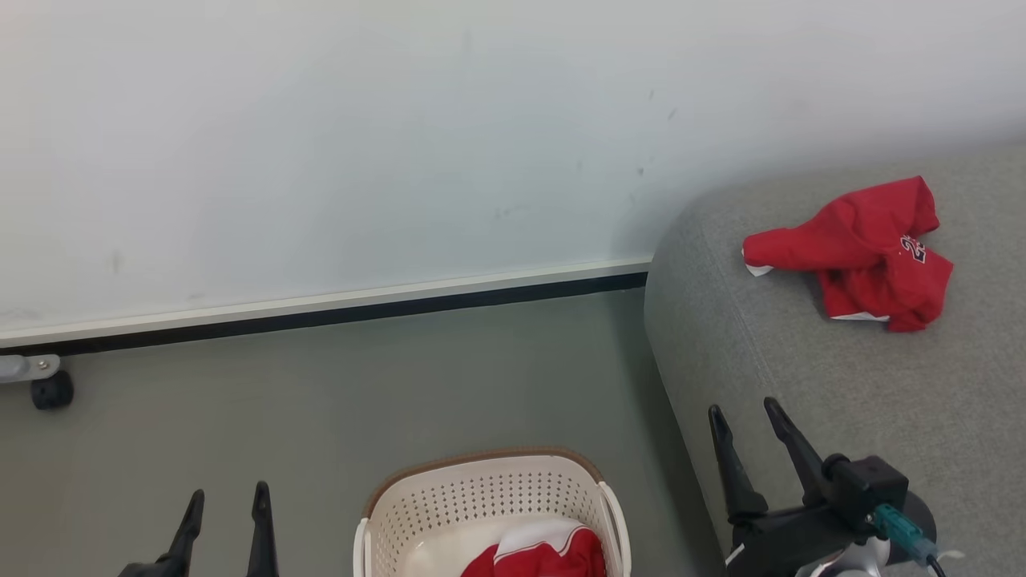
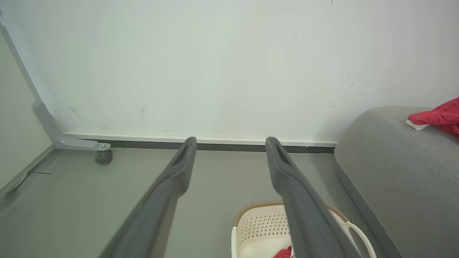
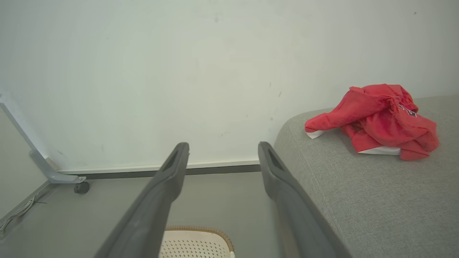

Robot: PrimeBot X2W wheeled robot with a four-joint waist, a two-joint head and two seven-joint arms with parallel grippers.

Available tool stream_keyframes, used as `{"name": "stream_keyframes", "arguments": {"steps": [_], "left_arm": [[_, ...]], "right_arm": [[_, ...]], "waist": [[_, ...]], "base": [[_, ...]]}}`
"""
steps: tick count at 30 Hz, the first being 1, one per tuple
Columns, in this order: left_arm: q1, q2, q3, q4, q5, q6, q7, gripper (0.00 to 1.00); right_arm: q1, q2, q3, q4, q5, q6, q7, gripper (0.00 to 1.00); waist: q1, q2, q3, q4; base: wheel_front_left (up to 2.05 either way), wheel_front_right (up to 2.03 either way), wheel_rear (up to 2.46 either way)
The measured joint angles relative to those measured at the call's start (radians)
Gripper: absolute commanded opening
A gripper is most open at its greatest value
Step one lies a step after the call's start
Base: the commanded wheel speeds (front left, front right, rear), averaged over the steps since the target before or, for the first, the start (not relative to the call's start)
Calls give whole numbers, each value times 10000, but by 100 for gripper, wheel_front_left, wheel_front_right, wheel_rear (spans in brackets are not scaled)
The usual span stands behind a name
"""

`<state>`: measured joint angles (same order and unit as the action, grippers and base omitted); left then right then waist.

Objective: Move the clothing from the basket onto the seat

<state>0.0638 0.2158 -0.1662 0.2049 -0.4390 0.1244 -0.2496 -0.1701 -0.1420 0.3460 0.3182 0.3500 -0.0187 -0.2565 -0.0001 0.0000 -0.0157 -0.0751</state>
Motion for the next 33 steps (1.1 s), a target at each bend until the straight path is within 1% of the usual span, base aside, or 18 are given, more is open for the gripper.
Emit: {"name": "stream_keyframes", "arguments": {"steps": [9, 19, 33], "left_arm": [[487, -157, 600, -466, 314, 0, 0, 100], [519, -324, 725, -807, 702, 0, 0, 100], [523, -395, 828, -920, 819, 0, 0, 100]], "right_arm": [[430, 0, -15, -552, -17, -4, 0, 100], [613, 0, -73, -865, -163, -56, 0, 100], [636, -2, -184, -1047, -176, -77, 0, 100]], "waist": [[1, 0, -136, 182], [1, 0, -109, 178], [2, 0, -40, 165]], "base": [[0, 0, 0], [0, 0, 0], [0, 0, 0]]}}
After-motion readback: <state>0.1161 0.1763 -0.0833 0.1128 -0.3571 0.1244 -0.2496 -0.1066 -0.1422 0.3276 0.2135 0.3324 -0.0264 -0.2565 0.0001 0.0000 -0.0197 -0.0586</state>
